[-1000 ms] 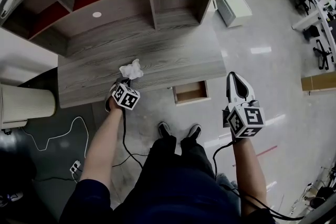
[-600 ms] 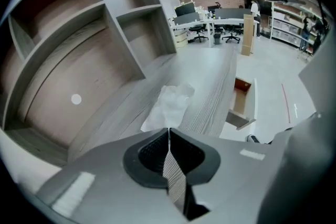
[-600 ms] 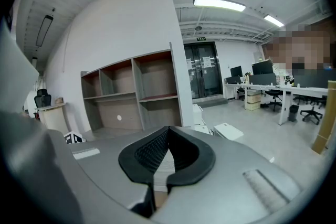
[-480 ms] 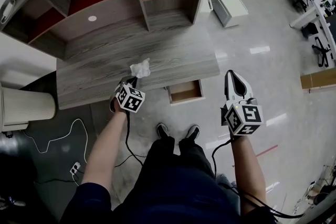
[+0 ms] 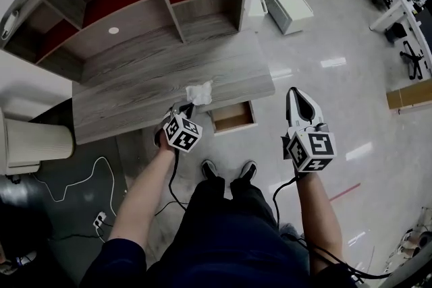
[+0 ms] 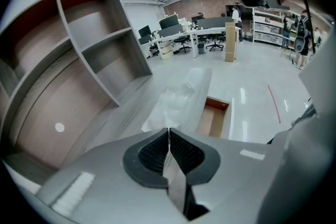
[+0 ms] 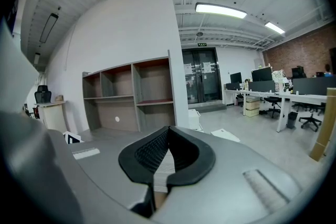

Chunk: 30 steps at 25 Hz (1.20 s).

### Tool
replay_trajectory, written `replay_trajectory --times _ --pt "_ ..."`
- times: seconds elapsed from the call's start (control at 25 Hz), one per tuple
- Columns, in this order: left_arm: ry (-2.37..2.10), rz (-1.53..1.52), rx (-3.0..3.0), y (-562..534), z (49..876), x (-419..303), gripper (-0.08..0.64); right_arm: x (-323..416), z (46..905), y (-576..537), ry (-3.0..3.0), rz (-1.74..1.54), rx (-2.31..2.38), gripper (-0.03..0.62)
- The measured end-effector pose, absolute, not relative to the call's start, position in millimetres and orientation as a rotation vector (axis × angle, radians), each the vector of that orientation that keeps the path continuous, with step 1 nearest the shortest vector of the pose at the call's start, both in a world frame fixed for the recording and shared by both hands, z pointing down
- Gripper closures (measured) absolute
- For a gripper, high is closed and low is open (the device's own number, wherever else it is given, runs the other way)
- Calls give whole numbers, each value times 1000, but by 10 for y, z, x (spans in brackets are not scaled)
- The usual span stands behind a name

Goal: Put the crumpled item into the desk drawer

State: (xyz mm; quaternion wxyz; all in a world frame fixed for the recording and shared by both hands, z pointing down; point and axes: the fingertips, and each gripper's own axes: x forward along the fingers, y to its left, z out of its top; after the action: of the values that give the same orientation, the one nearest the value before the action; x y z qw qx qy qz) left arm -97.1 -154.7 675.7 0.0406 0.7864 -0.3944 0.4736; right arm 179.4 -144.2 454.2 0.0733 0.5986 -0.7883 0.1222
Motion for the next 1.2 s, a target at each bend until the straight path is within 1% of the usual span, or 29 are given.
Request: replay_trajectory --times 0.4,0.88,1.2 --pt "-1086 1449 2501 -1376 6775 -383 548 2161 4501 -1289 -2332 387 1888 586" --pt "-875 1428 2642 -1124 6791 498 548 2659 4520 -986 -2232 407 2012 586" --pt "-761 1463 2657 -915 6980 713 548 2837 4644 -803 -2173 442 2048 586"
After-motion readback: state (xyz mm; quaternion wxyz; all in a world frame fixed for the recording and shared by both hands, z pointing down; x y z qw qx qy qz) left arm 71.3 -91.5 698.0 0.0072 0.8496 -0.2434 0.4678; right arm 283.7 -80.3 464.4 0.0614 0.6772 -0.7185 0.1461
